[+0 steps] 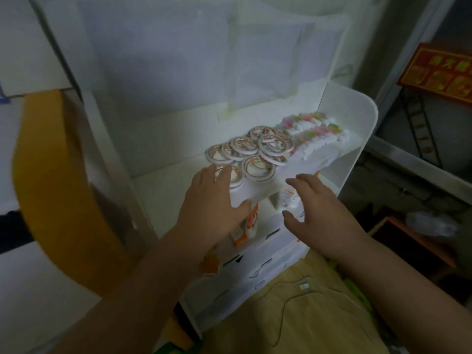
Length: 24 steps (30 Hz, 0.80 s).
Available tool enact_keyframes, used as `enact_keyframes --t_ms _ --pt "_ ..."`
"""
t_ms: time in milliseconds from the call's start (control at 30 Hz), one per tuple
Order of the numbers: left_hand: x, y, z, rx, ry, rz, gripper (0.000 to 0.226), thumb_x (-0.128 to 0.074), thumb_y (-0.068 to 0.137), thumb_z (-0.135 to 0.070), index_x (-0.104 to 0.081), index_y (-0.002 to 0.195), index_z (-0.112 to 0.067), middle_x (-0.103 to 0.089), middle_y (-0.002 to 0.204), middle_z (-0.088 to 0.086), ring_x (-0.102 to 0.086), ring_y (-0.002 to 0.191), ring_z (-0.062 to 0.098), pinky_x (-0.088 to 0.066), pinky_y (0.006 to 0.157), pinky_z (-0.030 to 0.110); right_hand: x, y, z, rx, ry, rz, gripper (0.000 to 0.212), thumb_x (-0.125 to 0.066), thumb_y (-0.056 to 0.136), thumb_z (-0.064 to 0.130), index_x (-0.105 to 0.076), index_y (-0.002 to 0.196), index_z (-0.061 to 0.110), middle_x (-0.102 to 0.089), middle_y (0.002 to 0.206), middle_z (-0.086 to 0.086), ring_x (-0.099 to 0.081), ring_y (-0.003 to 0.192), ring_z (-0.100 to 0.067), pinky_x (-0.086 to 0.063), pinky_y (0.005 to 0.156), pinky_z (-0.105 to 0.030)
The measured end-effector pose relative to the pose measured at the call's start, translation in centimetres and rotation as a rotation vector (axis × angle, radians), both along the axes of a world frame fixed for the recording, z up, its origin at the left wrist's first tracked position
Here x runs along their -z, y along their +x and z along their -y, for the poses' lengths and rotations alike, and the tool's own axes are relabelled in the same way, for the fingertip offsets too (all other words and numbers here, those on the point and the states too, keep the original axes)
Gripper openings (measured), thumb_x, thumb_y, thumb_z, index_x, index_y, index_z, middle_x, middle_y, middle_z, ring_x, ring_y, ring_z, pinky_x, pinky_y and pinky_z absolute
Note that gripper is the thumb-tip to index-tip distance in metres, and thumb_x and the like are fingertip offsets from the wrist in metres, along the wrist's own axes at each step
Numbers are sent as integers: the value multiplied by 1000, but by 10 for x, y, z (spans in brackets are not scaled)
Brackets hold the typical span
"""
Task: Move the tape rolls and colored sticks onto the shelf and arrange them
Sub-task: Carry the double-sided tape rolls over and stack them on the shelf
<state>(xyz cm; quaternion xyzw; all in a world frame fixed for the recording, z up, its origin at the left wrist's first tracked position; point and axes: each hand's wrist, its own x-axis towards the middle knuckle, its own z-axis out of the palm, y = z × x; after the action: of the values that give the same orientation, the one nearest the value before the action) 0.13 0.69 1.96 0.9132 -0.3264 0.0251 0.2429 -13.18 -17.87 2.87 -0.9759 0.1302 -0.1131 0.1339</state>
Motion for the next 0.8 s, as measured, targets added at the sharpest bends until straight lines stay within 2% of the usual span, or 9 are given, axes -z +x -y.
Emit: enact_keyframes --t_ms 100,200,333,433,533,700,800 --pt "8 17 17 5 46 6 82 -60 81 -61 -31 149 -25 -33 152 5 -25 140 28 -33 112 44 5 5 14 -5 15 -18 70 -61 92 43 -34 152 22 -29 157 1 -31 144 -18 -34 112 -31" --pt "13 40 35 27 224 42 87 -61 81 -61 -26 151 -23 -28 154 12 -21 142 33 -32 112 46 10 15 31 -17 26 -17 70 -62 91 43 -34 152 23 -29 157 1 -32 144 -18 -34 113 -32" --pt "14 71 58 -60 289 -98 100 -63 74 -72 -25 153 -24 -29 155 12 -26 141 33 -30 112 44 16 32 50 -60 71 -25 69 -63 90 41 -34 151 24 -30 156 2 -34 140 -19 -38 108 -32" --pt "15 87 70 -112 326 -183 109 -65 66 -80 -27 152 -25 -33 154 9 -34 138 31 -34 111 43 18 46 61 -122 99 0 67 -64 90 38 -37 149 23 -35 151 3 -37 135 -16 -35 102 -23" --pt "17 94 80 -167 387 -216 108 -66 67 -79 -27 151 -23 -37 151 9 -38 135 30 -36 107 41 20 59 76 -185 116 10 65 -64 91 37 -39 149 21 -38 149 2 -38 132 -14 -26 100 -16" --pt "21 98 89 -247 427 -230 102 -65 73 -74 -25 151 -22 -45 144 10 -45 128 30 -41 102 41 25 81 102 -265 161 24 66 -65 89 37 -40 149 21 -40 148 -1 -41 135 -20 -29 105 -23" --pt "23 98 88 -289 382 -233 101 -66 72 -72 -25 151 -24 -46 143 8 -46 127 28 -44 102 40 27 92 112 -289 171 10 68 -63 91 39 -37 151 22 -34 154 -3 -34 142 -21 -27 107 -24"
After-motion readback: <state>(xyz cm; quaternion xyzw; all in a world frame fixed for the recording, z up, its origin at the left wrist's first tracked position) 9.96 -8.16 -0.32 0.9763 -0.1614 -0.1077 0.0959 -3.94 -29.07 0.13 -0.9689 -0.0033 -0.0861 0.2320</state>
